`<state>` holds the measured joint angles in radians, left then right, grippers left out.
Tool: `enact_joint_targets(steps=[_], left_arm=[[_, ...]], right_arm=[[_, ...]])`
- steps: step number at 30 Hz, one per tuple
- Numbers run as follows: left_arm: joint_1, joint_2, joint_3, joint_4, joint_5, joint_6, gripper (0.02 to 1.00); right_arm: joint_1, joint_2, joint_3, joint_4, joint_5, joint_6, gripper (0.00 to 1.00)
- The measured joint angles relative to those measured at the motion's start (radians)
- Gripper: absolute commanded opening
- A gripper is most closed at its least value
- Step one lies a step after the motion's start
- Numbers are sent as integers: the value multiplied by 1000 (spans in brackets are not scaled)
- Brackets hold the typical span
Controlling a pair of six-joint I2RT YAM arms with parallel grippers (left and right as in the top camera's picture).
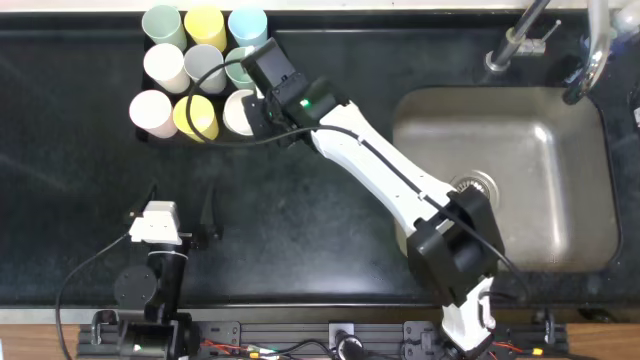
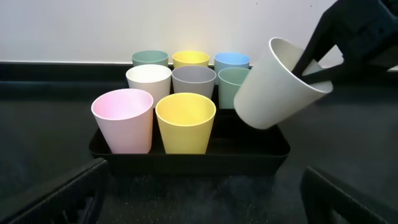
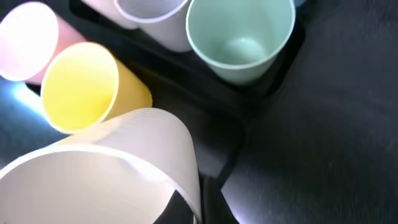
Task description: Store Cups
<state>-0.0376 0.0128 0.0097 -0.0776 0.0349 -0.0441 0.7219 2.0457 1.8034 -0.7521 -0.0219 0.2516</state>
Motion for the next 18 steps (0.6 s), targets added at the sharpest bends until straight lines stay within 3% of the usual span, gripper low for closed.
enact_joint_targets(steps=[18], left_arm=[[0,0,0,0,0,0,1000]], right_arm=[[-1,92,0,45,51,55,53]])
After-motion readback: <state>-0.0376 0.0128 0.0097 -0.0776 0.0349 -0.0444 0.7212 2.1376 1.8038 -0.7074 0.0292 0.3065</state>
